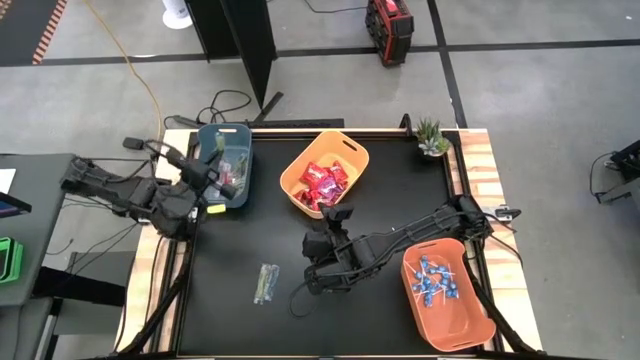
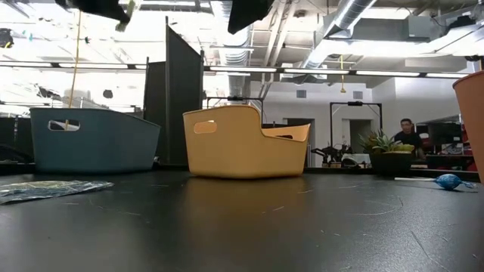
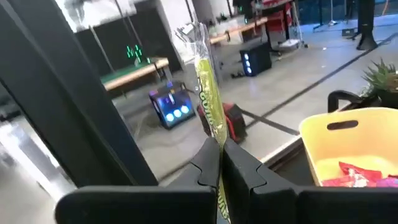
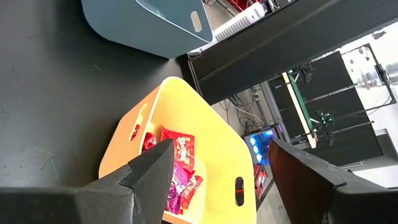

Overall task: Sort candy
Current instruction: Put the green gummy into the blue bin

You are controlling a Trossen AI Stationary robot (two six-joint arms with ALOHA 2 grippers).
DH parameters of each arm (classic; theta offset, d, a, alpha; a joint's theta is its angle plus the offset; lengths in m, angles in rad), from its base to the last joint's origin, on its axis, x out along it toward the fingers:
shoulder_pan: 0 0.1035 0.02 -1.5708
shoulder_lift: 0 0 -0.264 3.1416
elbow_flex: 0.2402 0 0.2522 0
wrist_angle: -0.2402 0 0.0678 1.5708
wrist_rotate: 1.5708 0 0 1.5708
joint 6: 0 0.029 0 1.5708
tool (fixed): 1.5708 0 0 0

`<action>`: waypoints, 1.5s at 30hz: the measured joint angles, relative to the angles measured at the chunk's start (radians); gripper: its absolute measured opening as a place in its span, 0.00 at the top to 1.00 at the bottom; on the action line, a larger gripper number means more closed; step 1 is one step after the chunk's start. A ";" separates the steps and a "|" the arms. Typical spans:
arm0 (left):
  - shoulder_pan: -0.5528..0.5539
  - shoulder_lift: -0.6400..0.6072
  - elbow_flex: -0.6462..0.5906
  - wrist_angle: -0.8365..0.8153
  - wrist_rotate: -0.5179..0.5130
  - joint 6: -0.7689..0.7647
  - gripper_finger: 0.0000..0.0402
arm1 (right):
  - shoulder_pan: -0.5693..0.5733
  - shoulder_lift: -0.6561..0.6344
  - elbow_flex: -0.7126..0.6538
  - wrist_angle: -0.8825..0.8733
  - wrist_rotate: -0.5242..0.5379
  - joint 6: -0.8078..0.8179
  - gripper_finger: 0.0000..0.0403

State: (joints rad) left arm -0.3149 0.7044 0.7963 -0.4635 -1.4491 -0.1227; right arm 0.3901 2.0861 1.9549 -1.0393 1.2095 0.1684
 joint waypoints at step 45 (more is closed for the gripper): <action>-0.088 0.652 -0.155 -0.046 1.313 -0.680 0.46 | -0.013 0.000 -0.001 -0.319 0.020 0.277 0.32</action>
State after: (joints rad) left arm -0.4032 1.3563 0.6411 -0.5097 -0.1364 -0.8032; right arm 0.3767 2.0861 1.9541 -1.3586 1.2297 0.4450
